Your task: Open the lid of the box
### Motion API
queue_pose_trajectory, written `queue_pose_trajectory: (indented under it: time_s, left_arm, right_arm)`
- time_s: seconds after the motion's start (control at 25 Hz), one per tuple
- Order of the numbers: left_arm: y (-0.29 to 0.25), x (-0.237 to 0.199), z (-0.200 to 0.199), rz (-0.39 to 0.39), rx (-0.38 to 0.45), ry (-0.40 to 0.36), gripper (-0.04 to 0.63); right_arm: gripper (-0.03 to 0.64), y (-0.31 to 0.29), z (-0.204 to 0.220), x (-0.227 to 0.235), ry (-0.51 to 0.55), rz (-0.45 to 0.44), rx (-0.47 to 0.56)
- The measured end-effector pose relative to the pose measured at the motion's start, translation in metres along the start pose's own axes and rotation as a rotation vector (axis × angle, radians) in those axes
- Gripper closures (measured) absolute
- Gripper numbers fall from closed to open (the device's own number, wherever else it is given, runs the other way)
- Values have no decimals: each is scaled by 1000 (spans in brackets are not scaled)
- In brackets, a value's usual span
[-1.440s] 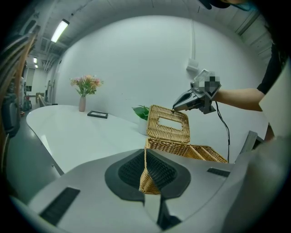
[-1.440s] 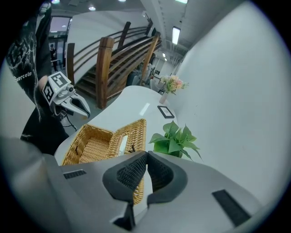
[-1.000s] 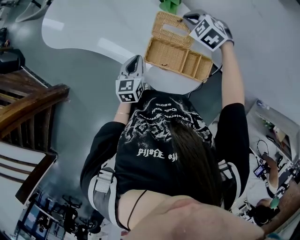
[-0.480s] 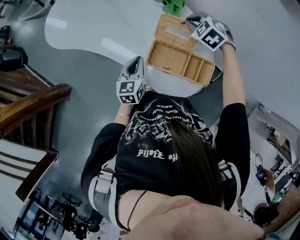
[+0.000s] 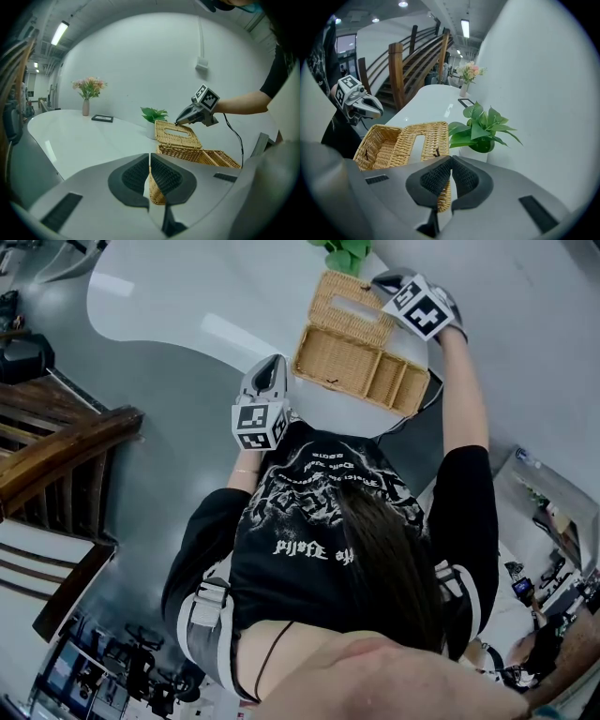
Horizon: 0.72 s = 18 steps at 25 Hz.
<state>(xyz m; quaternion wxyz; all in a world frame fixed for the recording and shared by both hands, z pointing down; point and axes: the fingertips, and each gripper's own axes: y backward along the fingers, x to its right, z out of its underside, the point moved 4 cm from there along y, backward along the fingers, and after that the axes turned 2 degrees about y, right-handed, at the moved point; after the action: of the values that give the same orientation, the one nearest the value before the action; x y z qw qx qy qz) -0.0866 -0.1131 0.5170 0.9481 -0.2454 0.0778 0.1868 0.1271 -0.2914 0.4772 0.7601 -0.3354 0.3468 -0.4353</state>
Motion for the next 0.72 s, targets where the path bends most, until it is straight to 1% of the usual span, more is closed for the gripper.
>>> queue_pose_trajectory:
  time_s: [0.72]
  left_arm:
    - [-13,-8,-4,-17,-20,10,566]
  right_arm:
    - [584,-33,17,7,-76,-68,-30]
